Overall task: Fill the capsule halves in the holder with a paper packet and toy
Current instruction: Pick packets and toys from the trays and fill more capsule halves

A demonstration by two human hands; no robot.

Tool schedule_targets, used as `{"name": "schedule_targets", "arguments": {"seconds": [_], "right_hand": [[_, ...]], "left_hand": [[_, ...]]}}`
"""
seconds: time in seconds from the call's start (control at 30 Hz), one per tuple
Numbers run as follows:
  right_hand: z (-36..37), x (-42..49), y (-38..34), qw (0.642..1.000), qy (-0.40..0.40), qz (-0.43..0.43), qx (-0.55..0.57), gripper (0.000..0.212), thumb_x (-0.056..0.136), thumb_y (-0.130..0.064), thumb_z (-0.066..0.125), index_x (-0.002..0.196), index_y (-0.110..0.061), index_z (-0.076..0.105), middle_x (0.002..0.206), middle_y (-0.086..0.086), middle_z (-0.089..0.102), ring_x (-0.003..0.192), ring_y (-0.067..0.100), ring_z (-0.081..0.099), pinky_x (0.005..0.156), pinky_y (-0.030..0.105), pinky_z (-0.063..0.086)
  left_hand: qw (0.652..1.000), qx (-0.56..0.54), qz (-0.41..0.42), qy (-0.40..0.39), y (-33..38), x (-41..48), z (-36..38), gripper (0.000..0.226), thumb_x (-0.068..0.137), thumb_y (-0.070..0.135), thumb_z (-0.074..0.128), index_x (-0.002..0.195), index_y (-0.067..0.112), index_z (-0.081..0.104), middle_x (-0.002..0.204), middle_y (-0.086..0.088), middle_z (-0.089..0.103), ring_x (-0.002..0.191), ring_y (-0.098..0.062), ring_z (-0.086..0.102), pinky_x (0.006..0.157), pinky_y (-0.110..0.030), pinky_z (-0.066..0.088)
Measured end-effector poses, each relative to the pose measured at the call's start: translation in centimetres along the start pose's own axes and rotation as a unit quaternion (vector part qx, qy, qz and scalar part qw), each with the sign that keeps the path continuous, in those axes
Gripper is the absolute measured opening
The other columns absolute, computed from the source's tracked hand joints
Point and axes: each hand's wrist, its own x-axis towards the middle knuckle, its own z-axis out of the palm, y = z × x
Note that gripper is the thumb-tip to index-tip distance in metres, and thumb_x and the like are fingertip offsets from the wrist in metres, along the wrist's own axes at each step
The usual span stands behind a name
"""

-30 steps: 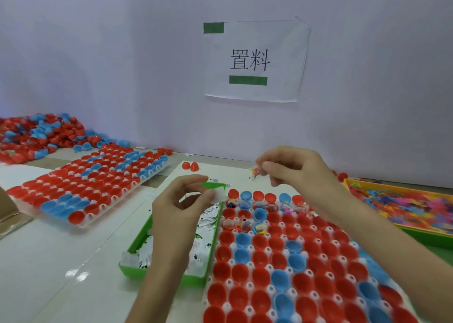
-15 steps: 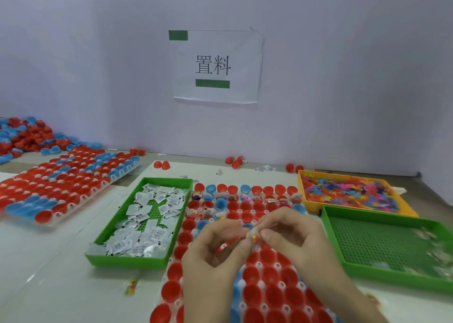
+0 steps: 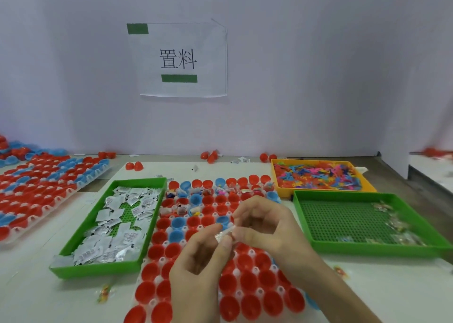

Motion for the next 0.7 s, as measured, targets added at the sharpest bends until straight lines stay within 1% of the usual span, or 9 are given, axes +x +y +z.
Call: {"name": "schedule_targets", "arguments": {"seconds": [0.1, 0.23, 0.3, 0.4, 0.47, 0.5, 0.57, 0.63, 0.7], "right_hand": [[-0.2, 0.1, -0.1, 1.0, -0.009, 0.0, 0.01, 0.021, 0.08, -0.005, 0.077, 0.089, -0.023, 0.072, 0.08, -0.001, 0.067, 0.078, 0.013, 0.064, 0.075, 0.027, 0.055], [-0.7, 0.6, 0.5, 1.0, -0.003, 0.02, -0.014, 0.008, 0.089, -0.007, 0.07, 0.091, -0.015, 0.072, 0.077, -0.005, 0.069, 0.075, 0.007, 0.065, 0.073, 0.02, 0.053], [-1.8, 1.4, 1.4, 0.992, 0.047, 0.032, -0.113, 0.009, 0.093, -0.009, 0.068, 0.091, -0.015, 0.074, 0.08, -0.006, 0.071, 0.074, 0.007, 0.066, 0.073, 0.02, 0.053], [-5.1, 3.3, 2.9, 0.956, 0.153, 0.06, -0.243, 0.014, 0.092, -0.014, 0.069, 0.088, -0.026, 0.076, 0.086, -0.015, 0.073, 0.082, 0.003, 0.066, 0.078, 0.02, 0.054], [-8.4, 4.8, 3.6, 0.92, 0.232, 0.077, -0.305, 0.015, 0.093, -0.014, 0.066, 0.092, -0.027, 0.075, 0.091, -0.018, 0.071, 0.085, -0.001, 0.064, 0.082, 0.023, 0.054], [-10.4, 5.5, 4.0, 0.89, 0.265, 0.096, -0.358, 0.014, 0.094, -0.016, 0.065, 0.099, -0.025, 0.074, 0.1, -0.014, 0.071, 0.091, 0.001, 0.063, 0.087, 0.029, 0.055], [-14.6, 6.5, 4.8, 0.807, 0.296, 0.176, -0.481, 0.025, 0.096, -0.024, 0.061, 0.118, -0.02, 0.069, 0.125, 0.001, 0.065, 0.116, 0.019, 0.059, 0.101, 0.044, 0.047], [-18.1, 6.7, 5.6, 0.734, 0.283, 0.278, -0.551, 0.036, 0.097, -0.031, 0.057, 0.129, -0.016, 0.064, 0.137, 0.009, 0.056, 0.13, 0.032, 0.049, 0.109, 0.051, 0.033], [-19.9, 6.8, 6.3, 0.711, 0.263, 0.327, -0.564, 0.03, 0.098, -0.029, 0.056, 0.122, -0.015, 0.068, 0.129, 0.01, 0.062, 0.123, 0.033, 0.053, 0.111, 0.049, 0.029]], "left_hand": [[0.999, -0.009, -0.012, -0.029, 0.2, 0.0, 0.0, 0.038, 0.053, 0.035, 0.081, 0.089, 0.02, 0.082, 0.09, -0.013, 0.077, 0.087, -0.025, 0.076, 0.069, -0.021, 0.058], [0.999, -0.017, -0.022, -0.022, 0.1, 0.2, 0.0, 0.037, 0.048, 0.032, 0.08, 0.082, 0.019, 0.082, 0.085, -0.015, 0.077, 0.076, -0.019, 0.074, 0.062, -0.02, 0.058], [0.999, -0.017, -0.023, -0.018, 0.3, 0.2, 0.0, 0.032, 0.049, 0.029, 0.079, 0.08, 0.019, 0.082, 0.082, -0.013, 0.076, 0.073, -0.018, 0.074, 0.061, -0.019, 0.058], [0.999, -0.015, -0.021, -0.026, 0.6, 0.0, 0.0, 0.02, 0.058, 0.018, 0.075, 0.077, 0.02, 0.082, 0.077, -0.01, 0.076, 0.07, -0.015, 0.073, 0.06, -0.018, 0.056], [0.999, -0.016, -0.012, -0.032, 0.8, -0.1, -0.2, 0.018, 0.059, 0.019, 0.077, 0.076, 0.021, 0.082, 0.075, -0.009, 0.075, 0.067, -0.013, 0.073, 0.059, -0.016, 0.056], [0.999, -0.015, -0.008, -0.036, 0.9, -0.1, -0.2, 0.021, 0.055, 0.025, 0.084, 0.076, 0.022, 0.082, 0.073, -0.008, 0.075, 0.065, -0.012, 0.072, 0.058, -0.016, 0.055], [0.999, -0.012, 0.002, -0.043, 0.9, -0.2, -0.3, 0.054, 0.032, 0.049, 0.098, 0.077, 0.023, 0.082, 0.07, -0.007, 0.074, 0.062, -0.011, 0.07, 0.056, -0.016, 0.055], [1.0, -0.003, 0.01, -0.023, 1.0, 0.0, -0.4, 0.075, 0.015, 0.061, 0.095, 0.078, 0.023, 0.082, 0.068, -0.007, 0.072, 0.059, -0.011, 0.069, 0.054, -0.017, 0.055], [1.0, 0.002, 0.014, -0.023, 1.1, 0.1, -0.4, 0.056, 0.029, 0.047, 0.098, 0.078, 0.023, 0.082, 0.063, -0.008, 0.069, 0.056, -0.013, 0.066, 0.053, -0.018, 0.054]]}}
